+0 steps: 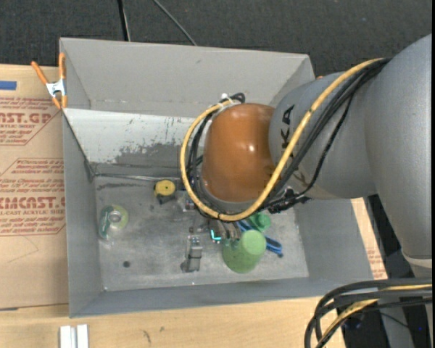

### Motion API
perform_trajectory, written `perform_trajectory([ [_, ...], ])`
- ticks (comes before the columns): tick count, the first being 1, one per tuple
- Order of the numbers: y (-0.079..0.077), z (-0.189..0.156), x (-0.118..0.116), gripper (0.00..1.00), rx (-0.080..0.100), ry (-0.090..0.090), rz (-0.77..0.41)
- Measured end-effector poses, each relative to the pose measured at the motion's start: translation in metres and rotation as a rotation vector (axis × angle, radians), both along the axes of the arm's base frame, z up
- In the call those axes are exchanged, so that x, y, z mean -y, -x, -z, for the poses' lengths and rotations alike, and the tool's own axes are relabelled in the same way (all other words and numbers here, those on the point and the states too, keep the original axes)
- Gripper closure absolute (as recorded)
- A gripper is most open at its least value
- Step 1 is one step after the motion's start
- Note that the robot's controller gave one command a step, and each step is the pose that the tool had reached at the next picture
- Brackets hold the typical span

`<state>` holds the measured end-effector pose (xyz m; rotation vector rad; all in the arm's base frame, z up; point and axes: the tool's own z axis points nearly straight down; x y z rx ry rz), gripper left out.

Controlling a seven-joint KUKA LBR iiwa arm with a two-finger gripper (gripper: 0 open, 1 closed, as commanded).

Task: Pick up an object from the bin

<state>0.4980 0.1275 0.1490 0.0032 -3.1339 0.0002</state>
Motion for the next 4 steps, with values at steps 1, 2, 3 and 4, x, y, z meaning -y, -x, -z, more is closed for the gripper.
perform_trajectory([
  [1, 0.014, -0.009, -0.007, 0.00, 0.007, -0.001, -0.176],
  [2, -0.081, 0.038, -0.020, 0.00, 0.011, -0.002, -0.140],
  [3, -0.066, 0.082, -0.088, 0.00, 0.005, -0.004, -0.201],
  [4, -0.068, 0.079, -0.083, 1.00, 0.009, -0.002, -0.194],
])
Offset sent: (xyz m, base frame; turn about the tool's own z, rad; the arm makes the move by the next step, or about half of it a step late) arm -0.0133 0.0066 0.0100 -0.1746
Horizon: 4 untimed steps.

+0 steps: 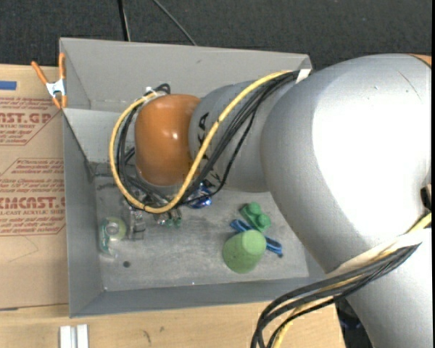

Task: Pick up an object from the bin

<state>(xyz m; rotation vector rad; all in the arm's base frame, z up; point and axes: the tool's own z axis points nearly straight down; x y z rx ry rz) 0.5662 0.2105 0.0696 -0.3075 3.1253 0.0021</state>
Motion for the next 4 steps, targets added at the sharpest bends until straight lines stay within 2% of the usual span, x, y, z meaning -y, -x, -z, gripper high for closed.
perform_trajectory([
  [1, 0.001, -0.180, 0.021, 1.00, 0.009, 0.000, -0.401],
  [2, 0.008, -0.151, 0.113, 1.00, -0.001, 0.003, -0.356],
  [3, 0.006, -0.082, 0.095, 1.00, -0.005, 0.000, -0.283],
  [4, -0.014, -0.059, 0.111, 1.00, 0.000, 0.001, -0.262],
])
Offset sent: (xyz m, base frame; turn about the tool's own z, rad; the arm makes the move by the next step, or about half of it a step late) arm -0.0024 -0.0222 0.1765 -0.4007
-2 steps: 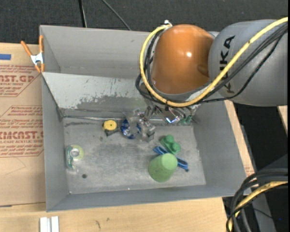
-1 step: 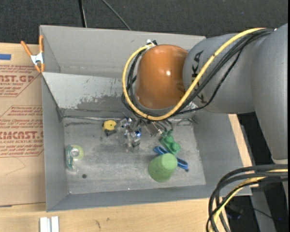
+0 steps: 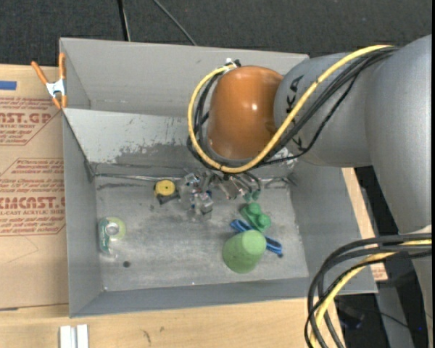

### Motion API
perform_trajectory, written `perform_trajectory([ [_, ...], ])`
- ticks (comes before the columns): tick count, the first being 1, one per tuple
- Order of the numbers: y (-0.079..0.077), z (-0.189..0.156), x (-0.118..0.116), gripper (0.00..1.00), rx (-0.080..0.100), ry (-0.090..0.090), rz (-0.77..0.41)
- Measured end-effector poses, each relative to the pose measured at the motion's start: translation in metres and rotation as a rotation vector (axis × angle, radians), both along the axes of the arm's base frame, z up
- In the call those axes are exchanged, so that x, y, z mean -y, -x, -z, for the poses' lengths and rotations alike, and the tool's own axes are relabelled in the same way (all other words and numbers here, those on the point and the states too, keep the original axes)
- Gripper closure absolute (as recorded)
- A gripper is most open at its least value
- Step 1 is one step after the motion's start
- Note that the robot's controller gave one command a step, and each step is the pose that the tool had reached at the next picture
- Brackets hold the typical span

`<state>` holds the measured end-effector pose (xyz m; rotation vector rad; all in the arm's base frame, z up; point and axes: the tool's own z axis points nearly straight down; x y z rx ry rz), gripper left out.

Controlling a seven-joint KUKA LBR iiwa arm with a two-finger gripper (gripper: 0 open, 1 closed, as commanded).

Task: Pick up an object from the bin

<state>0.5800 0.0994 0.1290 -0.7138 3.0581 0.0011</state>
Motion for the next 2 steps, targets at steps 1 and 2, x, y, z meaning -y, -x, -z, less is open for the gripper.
perform_trajectory([
  [1, 0.017, -0.151, -0.003, 1.00, 0.010, -0.001, -0.220],
  [2, 0.036, -0.102, -0.032, 1.00, -0.001, -0.001, -0.592],
])
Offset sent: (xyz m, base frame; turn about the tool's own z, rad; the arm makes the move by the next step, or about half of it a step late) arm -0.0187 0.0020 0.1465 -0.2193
